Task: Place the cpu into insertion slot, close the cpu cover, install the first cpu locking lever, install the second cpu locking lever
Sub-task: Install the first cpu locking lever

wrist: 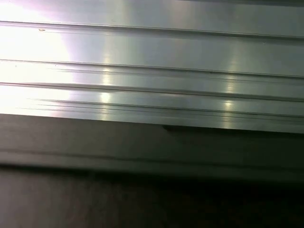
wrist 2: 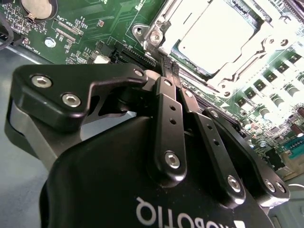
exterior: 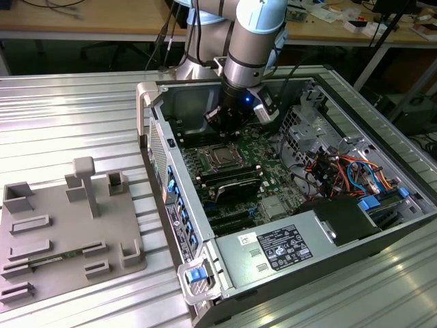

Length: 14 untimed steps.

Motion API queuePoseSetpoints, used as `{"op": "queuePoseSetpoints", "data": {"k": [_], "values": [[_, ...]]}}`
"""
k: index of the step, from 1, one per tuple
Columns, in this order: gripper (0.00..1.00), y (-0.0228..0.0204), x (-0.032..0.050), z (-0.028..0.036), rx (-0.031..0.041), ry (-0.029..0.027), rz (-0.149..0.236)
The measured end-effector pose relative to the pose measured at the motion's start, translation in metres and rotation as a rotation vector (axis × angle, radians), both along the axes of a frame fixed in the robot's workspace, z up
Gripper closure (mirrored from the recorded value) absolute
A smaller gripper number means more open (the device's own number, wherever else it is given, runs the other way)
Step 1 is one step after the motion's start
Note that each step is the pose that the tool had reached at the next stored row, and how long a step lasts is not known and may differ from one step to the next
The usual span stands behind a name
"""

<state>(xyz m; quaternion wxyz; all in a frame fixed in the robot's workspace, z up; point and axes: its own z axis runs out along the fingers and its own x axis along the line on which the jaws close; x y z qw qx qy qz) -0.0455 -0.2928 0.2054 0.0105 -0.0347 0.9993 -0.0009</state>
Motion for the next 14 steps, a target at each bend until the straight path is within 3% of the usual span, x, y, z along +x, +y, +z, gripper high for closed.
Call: {"op": "queuePoseSetpoints", "data": {"k": [6, 10, 14], "values": [[0.89, -0.0018, -0.0001, -0.0019, -0.0009, 0.0004, 0.000], [0.89, -0.0017, -0.0001, -0.0052, -0.0005, 0.0004, 0.000], [0.89, -0.0001, 0.0000, -0.0042, 0.0001, 0.0000, 0.000]]}}
